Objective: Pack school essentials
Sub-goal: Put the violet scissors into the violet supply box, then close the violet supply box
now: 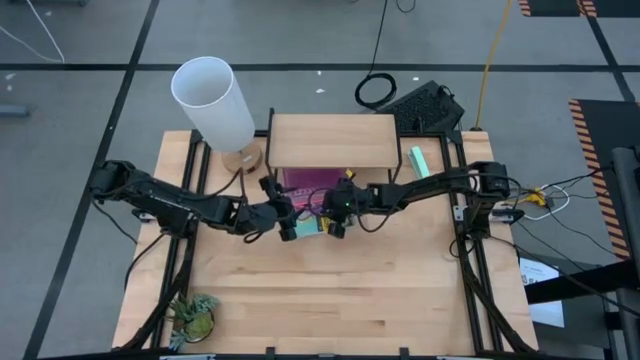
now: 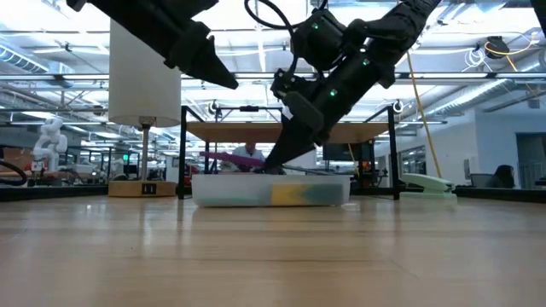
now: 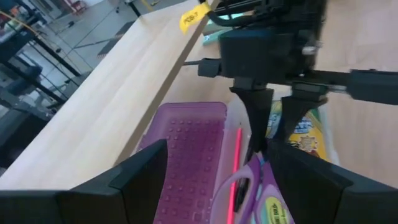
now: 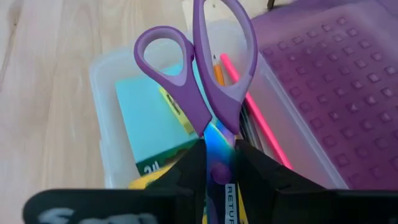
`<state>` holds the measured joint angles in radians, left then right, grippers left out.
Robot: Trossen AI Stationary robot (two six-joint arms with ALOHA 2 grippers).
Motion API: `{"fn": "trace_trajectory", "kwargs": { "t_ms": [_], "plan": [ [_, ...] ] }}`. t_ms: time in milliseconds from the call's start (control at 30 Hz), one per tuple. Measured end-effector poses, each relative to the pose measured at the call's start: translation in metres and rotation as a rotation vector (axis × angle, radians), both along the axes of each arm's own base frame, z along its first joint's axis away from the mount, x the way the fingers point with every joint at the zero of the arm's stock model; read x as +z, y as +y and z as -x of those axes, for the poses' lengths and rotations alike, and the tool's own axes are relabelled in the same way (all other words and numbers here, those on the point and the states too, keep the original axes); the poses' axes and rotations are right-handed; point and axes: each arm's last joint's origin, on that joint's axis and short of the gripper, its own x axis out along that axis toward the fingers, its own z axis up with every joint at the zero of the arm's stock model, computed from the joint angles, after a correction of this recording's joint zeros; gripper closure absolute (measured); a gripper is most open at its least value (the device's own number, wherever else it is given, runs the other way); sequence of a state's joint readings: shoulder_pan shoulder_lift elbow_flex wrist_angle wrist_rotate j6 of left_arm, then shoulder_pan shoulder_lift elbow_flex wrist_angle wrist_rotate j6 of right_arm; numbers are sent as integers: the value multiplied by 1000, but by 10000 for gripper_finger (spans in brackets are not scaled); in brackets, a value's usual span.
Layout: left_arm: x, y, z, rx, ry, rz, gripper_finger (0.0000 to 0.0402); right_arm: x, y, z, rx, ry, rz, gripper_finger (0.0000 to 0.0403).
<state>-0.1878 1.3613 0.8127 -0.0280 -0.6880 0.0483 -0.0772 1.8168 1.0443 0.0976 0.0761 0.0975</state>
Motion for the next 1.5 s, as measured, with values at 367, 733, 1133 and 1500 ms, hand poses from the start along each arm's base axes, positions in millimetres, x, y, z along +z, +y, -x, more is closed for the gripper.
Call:
{"fn": "trace_trajectory", "kwargs": {
  "t_ms": [367, 733, 1133, 1500],
  "plan": [
    [0, -14, 2, -42, -7, 21, 119, -13, 4, 8, 3, 39, -5, 280],
    [-1, -8, 2, -8, -15, 39, 119, 6, 10, 8, 36, -40, 53, 219],
    [-22, 18, 7, 62, 10, 213, 119, 21, 4, 30, -75, 84, 238, 218],
    [-63, 22, 26, 84, 3, 260, 119, -2, -1, 47, -139, 72, 258, 231]
  ]
}}
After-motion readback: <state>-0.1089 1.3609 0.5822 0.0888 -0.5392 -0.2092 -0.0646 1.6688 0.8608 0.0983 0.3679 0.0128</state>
